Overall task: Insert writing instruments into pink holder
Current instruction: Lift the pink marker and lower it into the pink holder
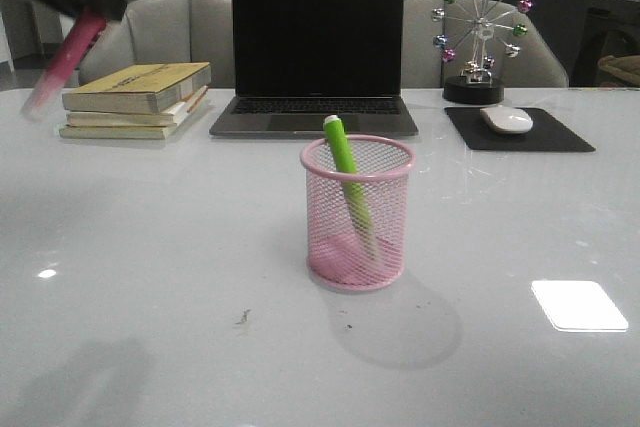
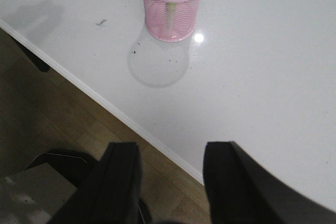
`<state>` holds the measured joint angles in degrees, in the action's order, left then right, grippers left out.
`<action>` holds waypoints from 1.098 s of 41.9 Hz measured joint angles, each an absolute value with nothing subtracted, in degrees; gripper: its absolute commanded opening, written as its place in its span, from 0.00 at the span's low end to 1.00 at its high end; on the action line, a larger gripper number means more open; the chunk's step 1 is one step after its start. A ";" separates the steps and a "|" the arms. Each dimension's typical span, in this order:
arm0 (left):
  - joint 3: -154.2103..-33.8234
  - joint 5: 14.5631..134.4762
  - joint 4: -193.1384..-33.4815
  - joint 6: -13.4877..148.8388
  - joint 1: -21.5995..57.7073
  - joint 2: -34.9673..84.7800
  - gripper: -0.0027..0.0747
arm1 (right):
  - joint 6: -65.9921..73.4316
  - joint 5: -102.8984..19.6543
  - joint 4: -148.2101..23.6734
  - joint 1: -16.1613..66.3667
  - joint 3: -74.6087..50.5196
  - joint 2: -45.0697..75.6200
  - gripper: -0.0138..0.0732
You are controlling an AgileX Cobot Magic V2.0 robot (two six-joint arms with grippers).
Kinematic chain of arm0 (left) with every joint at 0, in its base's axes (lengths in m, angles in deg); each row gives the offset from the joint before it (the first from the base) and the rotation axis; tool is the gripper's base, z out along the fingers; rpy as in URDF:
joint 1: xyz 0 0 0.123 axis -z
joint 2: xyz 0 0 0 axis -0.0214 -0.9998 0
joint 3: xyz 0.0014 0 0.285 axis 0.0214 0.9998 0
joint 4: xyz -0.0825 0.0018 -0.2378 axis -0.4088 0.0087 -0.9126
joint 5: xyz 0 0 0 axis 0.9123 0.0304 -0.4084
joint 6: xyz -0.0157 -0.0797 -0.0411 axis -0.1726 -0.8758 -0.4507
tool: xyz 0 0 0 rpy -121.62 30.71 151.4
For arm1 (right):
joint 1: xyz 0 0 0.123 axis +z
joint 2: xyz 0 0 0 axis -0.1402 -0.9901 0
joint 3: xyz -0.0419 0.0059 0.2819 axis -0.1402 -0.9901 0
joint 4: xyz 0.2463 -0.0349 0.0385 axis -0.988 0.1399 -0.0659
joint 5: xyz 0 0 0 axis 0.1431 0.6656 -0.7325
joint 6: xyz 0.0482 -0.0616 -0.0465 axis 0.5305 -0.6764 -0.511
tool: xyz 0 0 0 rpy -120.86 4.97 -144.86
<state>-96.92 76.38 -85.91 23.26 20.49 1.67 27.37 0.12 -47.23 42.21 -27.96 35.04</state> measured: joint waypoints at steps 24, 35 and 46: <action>-86.26 20.55 -86.54 23.48 43.65 -7.47 0.15 | 27.37 0.12 -47.23 42.21 -27.96 35.04 0.62; -86.26 3.79 -86.54 23.48 46.09 -22.08 0.15 | 27.37 0.12 -47.23 42.21 -27.96 35.04 0.62; -86.26 0.05 -86.58 23.48 46.09 -29.11 0.15 | 27.37 0.12 -47.23 42.21 -27.96 35.04 0.62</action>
<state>-86.26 0.05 -86.58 23.48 46.09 -29.11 27.37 0.12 -47.23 42.21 -27.96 35.04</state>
